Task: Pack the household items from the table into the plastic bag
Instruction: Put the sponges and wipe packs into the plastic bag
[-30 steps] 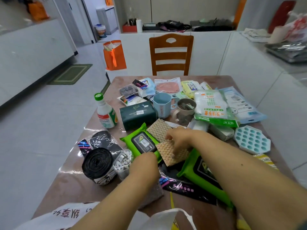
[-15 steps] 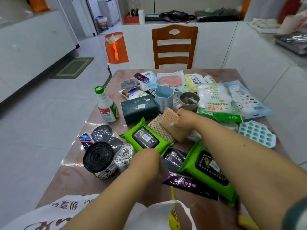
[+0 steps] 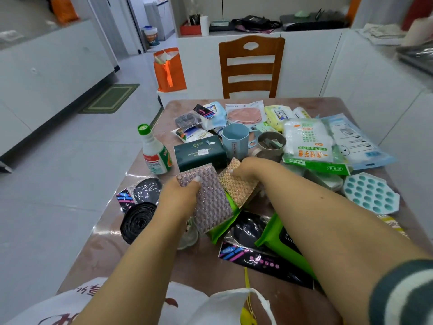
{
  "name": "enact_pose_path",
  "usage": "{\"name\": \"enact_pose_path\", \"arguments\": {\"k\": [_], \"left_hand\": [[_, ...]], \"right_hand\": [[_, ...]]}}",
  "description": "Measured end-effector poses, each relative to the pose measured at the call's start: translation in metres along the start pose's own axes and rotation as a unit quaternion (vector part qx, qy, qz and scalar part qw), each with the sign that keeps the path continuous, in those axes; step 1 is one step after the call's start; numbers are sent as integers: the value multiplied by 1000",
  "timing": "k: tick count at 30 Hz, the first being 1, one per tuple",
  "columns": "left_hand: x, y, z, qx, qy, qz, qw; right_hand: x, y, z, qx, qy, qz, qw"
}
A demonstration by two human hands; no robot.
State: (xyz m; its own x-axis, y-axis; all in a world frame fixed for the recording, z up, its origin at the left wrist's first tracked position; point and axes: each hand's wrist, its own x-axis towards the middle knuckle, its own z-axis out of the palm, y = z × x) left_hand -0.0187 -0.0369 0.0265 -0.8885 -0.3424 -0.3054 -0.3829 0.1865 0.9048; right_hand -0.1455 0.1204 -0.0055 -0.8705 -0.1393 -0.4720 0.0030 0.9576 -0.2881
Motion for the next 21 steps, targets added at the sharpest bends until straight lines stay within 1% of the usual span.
{"name": "enact_pose_path", "arguments": {"k": [2, 4, 9, 10, 12, 13, 14, 15, 16, 17, 18, 19, 21], "left_hand": [[1, -2, -1, -7, 15, 1, 1000], [0, -3, -3, -25, 19, -3, 999], [-1, -4, -9, -76, 31, -33, 996], [-2, -4, -10, -82, 34, -37, 995], [-4, -3, -13, -91, 40, -41, 994], [-6, -2, -15, -96, 43, -42, 994], [-9, 0, -17, -101, 44, -42, 993], [-12, 2, -20, -109, 44, -45, 992], [-17, 6, -22, -123, 41, -52, 990], [-22, 10, -23, -148, 35, -61, 986], [-29, 15, -25, -182, 26, -69, 980], [-38, 20, -27, -216, 13, -71, 974], [-57, 29, -35, -245, -23, -64, 967]], "right_hand": [[-1, 0, 8, -29, -2, 6, 1000], [0, 5, 14, -35, 24, 15, 999], [-8, 9, 18, 60, 15, 42, 997], [-11, 8, 16, 70, 28, 44, 996], [-23, 8, 3, 105, 102, 50, 988], [-33, 10, -7, 175, 133, 49, 974], [-44, 12, -18, 293, 141, 34, 945], [-59, 13, -27, 418, 121, 1, 900], [-77, 11, -33, 511, 72, -36, 856], [-96, 7, -33, 563, 12, -70, 823], [-114, 1, -29, 587, -43, -94, 803], [-129, -6, -22, 590, -76, -109, 796], [-152, -21, -7, 596, -88, -116, 790]]}}
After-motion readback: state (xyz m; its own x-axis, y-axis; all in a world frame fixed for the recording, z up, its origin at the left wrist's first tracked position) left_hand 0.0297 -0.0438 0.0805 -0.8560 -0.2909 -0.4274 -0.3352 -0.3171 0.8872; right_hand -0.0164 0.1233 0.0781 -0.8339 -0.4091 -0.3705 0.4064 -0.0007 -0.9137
